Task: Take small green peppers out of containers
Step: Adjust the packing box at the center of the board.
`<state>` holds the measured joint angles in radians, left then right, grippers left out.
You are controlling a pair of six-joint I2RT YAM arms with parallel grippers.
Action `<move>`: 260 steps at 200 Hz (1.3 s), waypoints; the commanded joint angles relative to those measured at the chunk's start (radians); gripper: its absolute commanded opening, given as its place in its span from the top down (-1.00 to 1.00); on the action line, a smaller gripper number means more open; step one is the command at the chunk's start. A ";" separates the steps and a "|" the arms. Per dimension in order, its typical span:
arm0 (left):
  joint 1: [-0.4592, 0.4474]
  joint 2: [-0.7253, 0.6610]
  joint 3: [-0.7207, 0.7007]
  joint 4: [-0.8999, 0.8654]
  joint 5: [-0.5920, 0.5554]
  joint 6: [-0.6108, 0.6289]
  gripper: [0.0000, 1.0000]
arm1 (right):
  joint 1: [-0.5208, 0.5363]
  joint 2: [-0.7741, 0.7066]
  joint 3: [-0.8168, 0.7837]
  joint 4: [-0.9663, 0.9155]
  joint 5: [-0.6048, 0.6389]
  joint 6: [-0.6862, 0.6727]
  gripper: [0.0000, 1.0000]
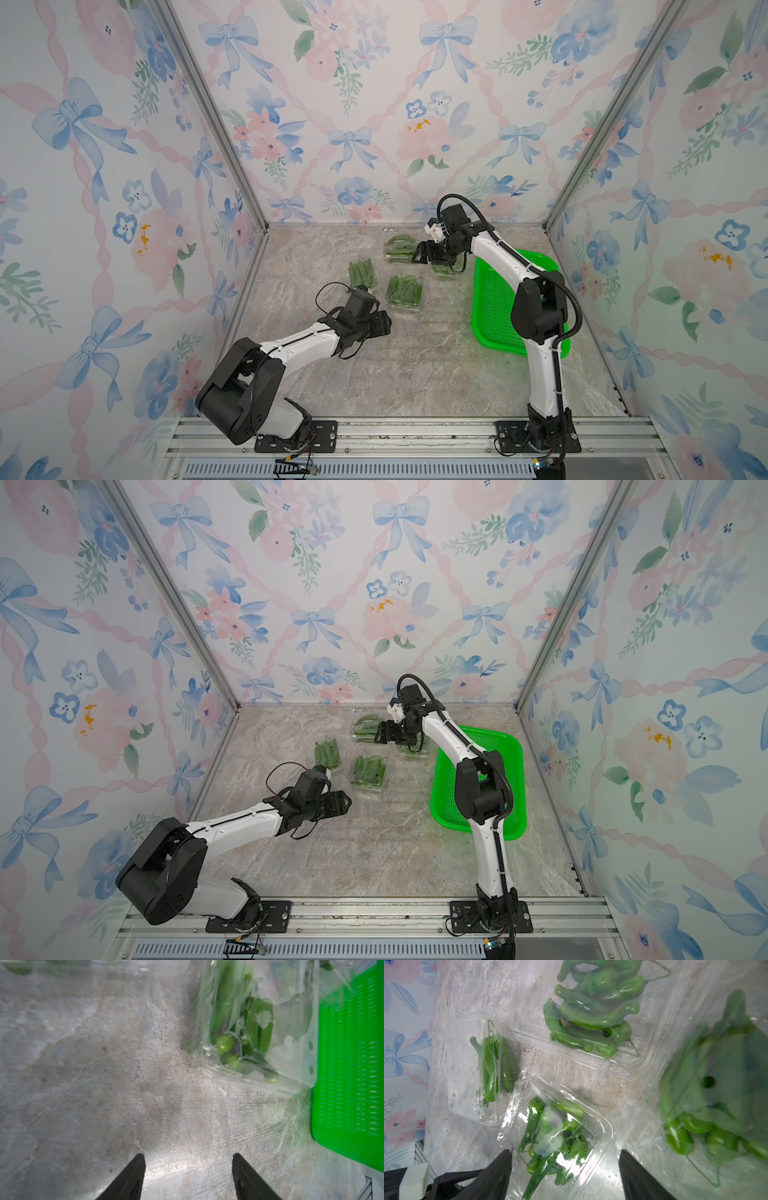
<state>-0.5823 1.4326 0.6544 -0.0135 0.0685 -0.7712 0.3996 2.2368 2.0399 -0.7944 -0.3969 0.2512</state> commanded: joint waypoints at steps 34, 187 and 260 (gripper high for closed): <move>-0.002 0.090 0.023 0.064 -0.019 -0.011 -0.38 | 0.026 0.078 0.104 -0.015 0.001 -0.035 -0.62; 0.106 0.233 0.138 0.099 -0.046 0.033 -0.37 | 0.070 0.118 0.075 0.006 -0.008 -0.024 -0.62; 0.132 0.230 0.133 0.107 -0.033 0.046 -0.37 | 0.102 -0.077 -0.224 0.142 -0.020 0.032 -0.60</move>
<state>-0.4492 1.6531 0.7757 0.0811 0.0238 -0.7517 0.4751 2.2330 1.8725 -0.6968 -0.4068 0.2558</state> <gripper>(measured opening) 0.687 0.800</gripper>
